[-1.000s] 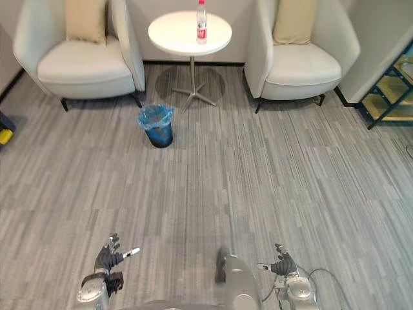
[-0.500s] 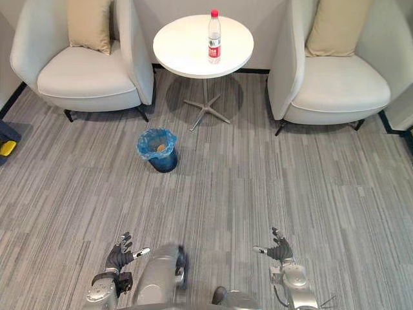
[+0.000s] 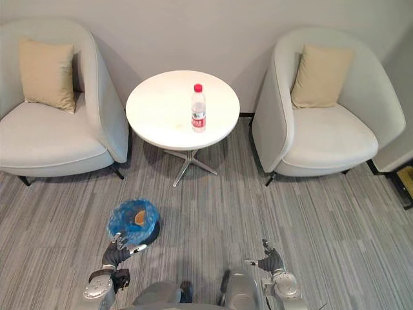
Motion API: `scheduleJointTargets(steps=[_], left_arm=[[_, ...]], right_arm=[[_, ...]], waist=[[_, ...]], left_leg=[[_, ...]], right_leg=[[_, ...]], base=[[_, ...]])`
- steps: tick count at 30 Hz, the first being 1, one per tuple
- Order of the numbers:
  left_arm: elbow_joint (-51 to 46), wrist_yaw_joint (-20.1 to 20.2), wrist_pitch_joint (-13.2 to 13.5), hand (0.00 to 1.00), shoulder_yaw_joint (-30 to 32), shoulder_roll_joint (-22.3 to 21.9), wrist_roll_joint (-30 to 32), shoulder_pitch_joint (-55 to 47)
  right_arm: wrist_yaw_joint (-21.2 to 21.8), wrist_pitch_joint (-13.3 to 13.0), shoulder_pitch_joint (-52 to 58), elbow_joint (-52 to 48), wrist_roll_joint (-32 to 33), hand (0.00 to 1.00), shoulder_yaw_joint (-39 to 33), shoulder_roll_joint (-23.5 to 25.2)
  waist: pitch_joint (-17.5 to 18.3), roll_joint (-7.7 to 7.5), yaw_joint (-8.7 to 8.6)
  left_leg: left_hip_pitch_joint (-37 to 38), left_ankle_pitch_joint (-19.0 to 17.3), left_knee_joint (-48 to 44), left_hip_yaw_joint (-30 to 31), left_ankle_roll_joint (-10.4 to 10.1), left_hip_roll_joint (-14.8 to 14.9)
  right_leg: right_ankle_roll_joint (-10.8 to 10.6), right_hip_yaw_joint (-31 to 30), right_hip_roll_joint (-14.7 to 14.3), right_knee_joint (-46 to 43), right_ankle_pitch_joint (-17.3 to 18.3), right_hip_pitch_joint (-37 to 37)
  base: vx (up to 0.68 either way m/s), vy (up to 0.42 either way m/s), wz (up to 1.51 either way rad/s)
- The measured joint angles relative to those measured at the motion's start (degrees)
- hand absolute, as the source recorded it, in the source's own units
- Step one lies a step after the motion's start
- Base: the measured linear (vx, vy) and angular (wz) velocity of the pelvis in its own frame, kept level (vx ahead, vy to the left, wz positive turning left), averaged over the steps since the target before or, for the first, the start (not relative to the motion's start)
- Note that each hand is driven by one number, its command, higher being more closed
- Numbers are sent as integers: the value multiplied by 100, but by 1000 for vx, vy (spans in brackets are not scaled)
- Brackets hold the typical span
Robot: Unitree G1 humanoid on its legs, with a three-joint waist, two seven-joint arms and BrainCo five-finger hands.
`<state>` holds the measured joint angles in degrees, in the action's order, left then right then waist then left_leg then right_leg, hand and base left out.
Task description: Gather rubbish on tea table into small bin, then transfer packed bag to large trash can.
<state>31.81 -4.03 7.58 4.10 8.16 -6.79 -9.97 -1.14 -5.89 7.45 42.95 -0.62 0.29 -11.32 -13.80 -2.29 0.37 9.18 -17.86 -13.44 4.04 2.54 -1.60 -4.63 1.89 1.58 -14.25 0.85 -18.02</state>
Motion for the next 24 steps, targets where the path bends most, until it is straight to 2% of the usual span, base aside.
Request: scheduleJointTargets(steps=[1,2,3,4,5,6,7,8,9,11,12,13,14,15,16,17,19,21,22,23,24], left_arm=[[66,-9,0,0,0,-11,10,-25],[141,-14,-8,0,2,-57,16,-5],[161,-14,-8,0,47,-76,25,-24],[187,-15,-8,0,71,-116,25,-19],[227,-15,-18,0,100,-172,24,-20],[221,-5,-34,0,125,-271,25,-96],[176,11,-28,0,104,-319,26,-144],[182,17,-31,0,86,-340,29,-142],[181,26,-34,0,-1,-353,67,-133],[169,27,-33,0,-28,-395,103,-123],[169,23,-33,0,-38,-440,103,-129],[168,21,-32,0,-89,-527,102,-188],[206,20,-41,0,-106,-502,103,-174],[183,20,-40,0,-118,-466,118,-245],[188,20,-38,0,-121,-451,133,-275],[193,23,-41,0,-128,-452,145,-356],[237,23,-45,0,-135,-457,148,-475],[271,19,-58,0,-128,-434,144,-608],[265,18,-58,0,-137,-375,145,-622],[265,18,-58,0,-153,-336,146,-623],[266,18,-50,0,-222,-286,147,-621]], right_arm=[[1,3,54,-2,0,0,2,-6],[1,13,67,5,-1,0,0,-32],[9,7,-35,-76,-1,0,3,-17],[1,-3,-61,-229,-1,0,14,-9],[8,-11,-53,-377,0,0,38,-8],[2,-19,31,-619,5,0,79,-2],[-9,-25,114,-910,6,0,59,86],[-28,-53,134,-1016,17,0,39,123],[-67,-139,110,-1114,31,0,14,158],[-162,-167,80,-1299,30,0,-61,177],[-210,-176,137,-1471,29,0,-138,162],[-267,-193,272,-1683,27,0,-237,87],[-290,-178,267,-1678,25,0,-257,140],[-317,-182,341,-1831,5,0,-232,203],[-333,-185,363,-1921,-1,0,-214,229],[-374,-254,320,-2062,-29,0,-193,267],[-391,-276,194,-2141,-159,0,-141,270],[-397,-278,-46,-2160,-237,0,18,272],[-396,-281,-76,-2215,-357,0,91,298],[-396,-281,-65,-2238,-416,0,117,305],[-395,-283,-71,-2296,-493,0,181,287]], waist=[[49,41,3],[86,144,10],[143,225,58],[132,252,49],[111,287,35],[91,307,82],[84,294,175],[88,278,225],[119,210,257],[116,225,355],[118,338,349],[101,610,345],[101,608,351],[185,434,360],[201,360,358],[199,221,358],[200,148,368],[193,170,326],[188,187,325],[185,190,318],[180,224,299]], left_leg=[[163,-199,-154,203,-161,103],[149,-248,-270,275,-213,232],[-50,-186,-714,350,-318,339],[-254,-31,-1275,300,-519,361],[-465,246,-1986,176,-579,424],[-914,540,-3175,-167,-556,678],[-1278,261,-3903,-600,-398,915],[-1457,150,-4000,-711,-404,940],[-1772,6,-3706,-854,-411,895],[-2036,28,-2408,-1021,-487,793],[-2090,462,-1415,-1047,-684,754],[-2134,1403,-836,-915,-372,849],[-2072,1299,-942,-926,-292,820],[-1944,1278,-766,-920,-291,655],[-1885,1276,-641,-932,-285,578],[-1792,1186,-536,-1056,-195,429],[-1690,1028,-560,-1223,-138,339],[-1494,880,-556,-1341,-47,300],[-1337,807,-548,-1296,14,314],[-1271,782,-548,-1244,12,314],[-1156,774,-537,-1207,18,325]], right_leg=[[300,-79,-78,-149,-639,107],[382,26,-167,-299,-518,89],[567,182,-226,-471,-285,104],[590,297,-262,-450,-99,263],[642,388,-298,-344,29,546],[750,443,-355,-53,121,1073],[870,465,-403,170,201,1527],[896,474,-399,266,218,1686],[897,494,-349,468,220,1914],[810,535,-259,603,273,2117],[646,578,-290,638,412,2247],[570,581,-486,611,598,2374],[513,548,-455,533,698,2434],[434,468,-261,364,871,2383],[396,449,-169,254,993,2346],[308,361,26,-91,1260,2186],[166,210,178,-493,1466,2066],[28,19,259,-1323,1469,1814],[-124,-79,252,-1970,1404,1564],[-91,-86,250,-2077,1473,1554],[82,-112,262,-2029,1608,1482]], base=[[831,-286,83],[709,-255,62],[759,-299,41],[577,-244,50],[557,-241,52],[508,-180,38],[484,-159,23],[517,-162,5],[368,-93,1],[328,-45,0],[282,38,6],[268,68,6],[289,109,7],[180,74,5],[244,64,-1],[136,37,-11],[181,82,-38],[159,92,-31],[154,60,9],[194,38,26],[172,-3,41]])
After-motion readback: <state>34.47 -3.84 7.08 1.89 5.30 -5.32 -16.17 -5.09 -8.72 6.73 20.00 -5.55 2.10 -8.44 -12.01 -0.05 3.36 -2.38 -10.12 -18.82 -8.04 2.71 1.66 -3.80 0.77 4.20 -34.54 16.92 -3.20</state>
